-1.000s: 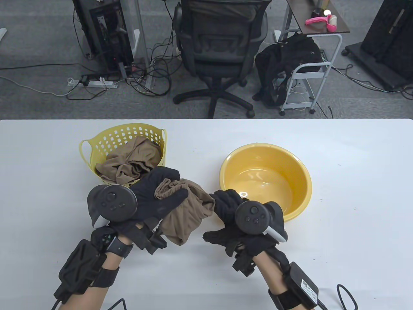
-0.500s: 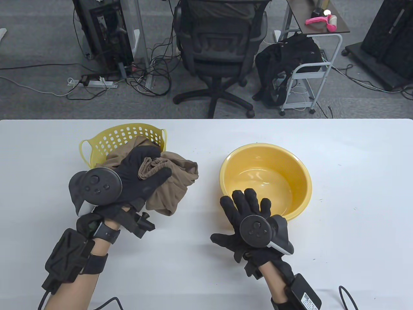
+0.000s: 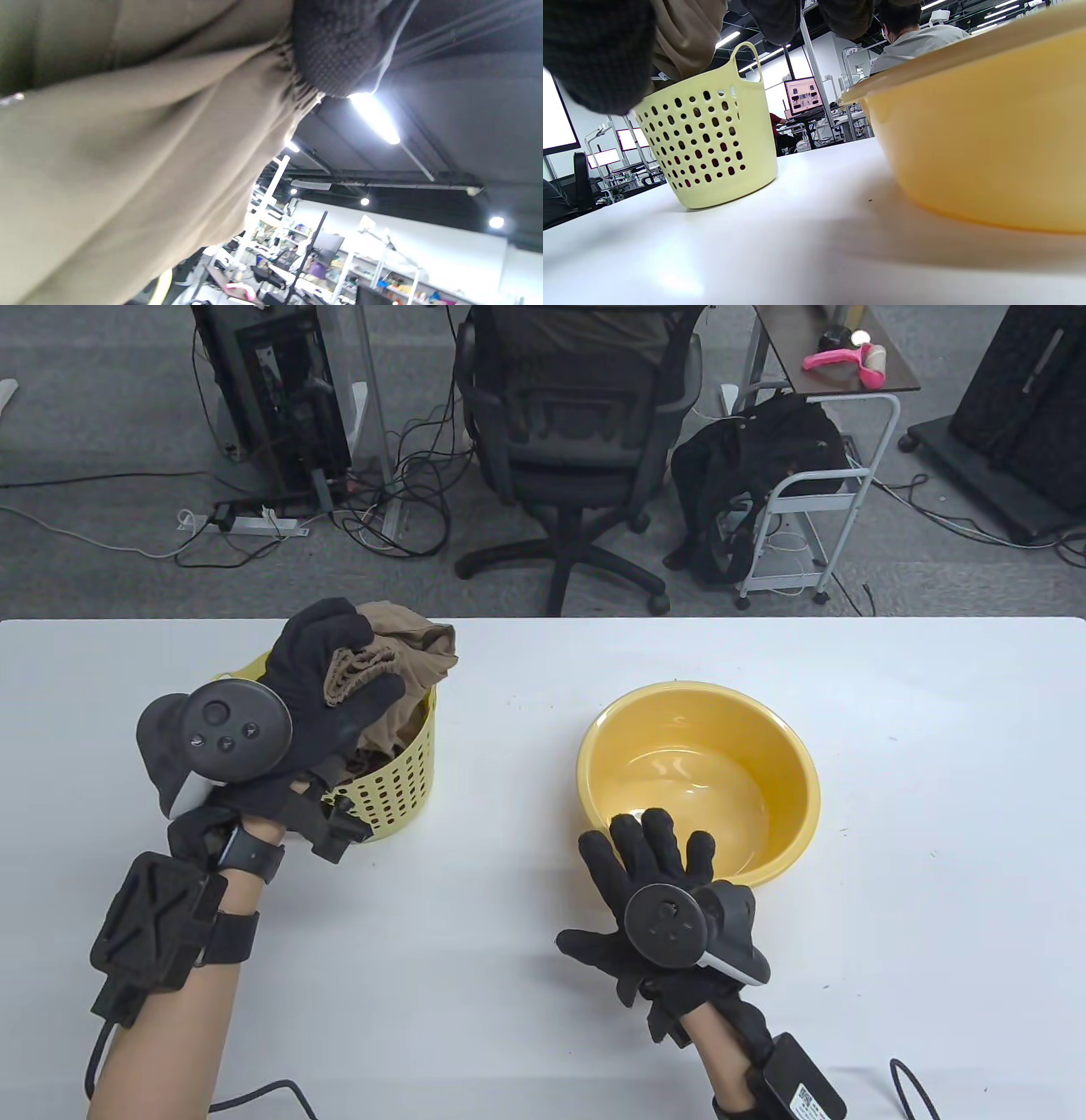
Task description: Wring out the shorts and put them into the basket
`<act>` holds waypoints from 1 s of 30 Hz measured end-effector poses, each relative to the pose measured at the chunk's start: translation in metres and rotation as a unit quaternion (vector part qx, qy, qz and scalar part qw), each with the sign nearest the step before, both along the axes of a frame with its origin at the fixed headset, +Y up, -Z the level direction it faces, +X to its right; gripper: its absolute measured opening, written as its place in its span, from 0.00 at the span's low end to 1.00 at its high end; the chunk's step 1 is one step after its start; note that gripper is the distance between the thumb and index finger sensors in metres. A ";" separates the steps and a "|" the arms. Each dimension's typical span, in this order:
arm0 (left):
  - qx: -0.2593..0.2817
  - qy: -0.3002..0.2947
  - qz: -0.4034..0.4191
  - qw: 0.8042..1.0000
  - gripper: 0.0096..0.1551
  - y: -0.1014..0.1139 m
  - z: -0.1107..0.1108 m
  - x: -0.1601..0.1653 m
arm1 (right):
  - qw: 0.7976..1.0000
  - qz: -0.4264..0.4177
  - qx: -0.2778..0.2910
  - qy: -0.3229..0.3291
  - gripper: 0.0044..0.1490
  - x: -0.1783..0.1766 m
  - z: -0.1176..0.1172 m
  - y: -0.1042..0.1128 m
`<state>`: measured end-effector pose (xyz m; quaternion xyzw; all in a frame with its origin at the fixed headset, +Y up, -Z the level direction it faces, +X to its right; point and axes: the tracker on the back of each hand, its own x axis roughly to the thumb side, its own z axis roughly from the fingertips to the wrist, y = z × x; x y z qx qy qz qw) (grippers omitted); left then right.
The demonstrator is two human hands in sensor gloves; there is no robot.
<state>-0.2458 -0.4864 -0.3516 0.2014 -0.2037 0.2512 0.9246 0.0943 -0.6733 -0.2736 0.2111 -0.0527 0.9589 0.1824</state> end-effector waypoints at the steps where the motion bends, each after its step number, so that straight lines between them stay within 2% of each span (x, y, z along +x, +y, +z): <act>1: 0.001 0.005 -0.011 1.000 0.35 0.000 -0.002 -0.002 | 1.000 -0.001 0.001 -0.001 0.66 0.001 0.000 0.000; 6: -0.001 0.034 -0.039 0.999 0.34 -0.005 -0.017 -0.014 | 1.000 0.000 0.007 -0.004 0.66 0.004 0.002 0.002; 13: -0.033 0.028 0.017 0.999 0.33 -0.030 -0.036 -0.025 | 1.000 -0.004 0.015 -0.006 0.66 0.007 0.004 0.004; 15: -0.064 0.024 0.001 0.998 0.31 -0.040 -0.042 -0.024 | 1.000 -0.005 0.017 -0.006 0.66 0.008 0.005 0.005; 20: -0.104 0.047 -0.070 0.991 0.29 -0.060 -0.047 -0.020 | 1.000 0.000 0.026 -0.006 0.66 0.010 0.006 0.008; 25: -0.151 0.066 -0.100 0.981 0.29 -0.071 -0.051 -0.021 | 1.000 -0.002 0.028 -0.006 0.66 0.010 0.007 0.008; 30: -0.206 0.077 -0.153 0.963 0.30 -0.083 -0.054 -0.023 | 1.000 -0.002 0.028 -0.006 0.66 0.011 0.008 0.008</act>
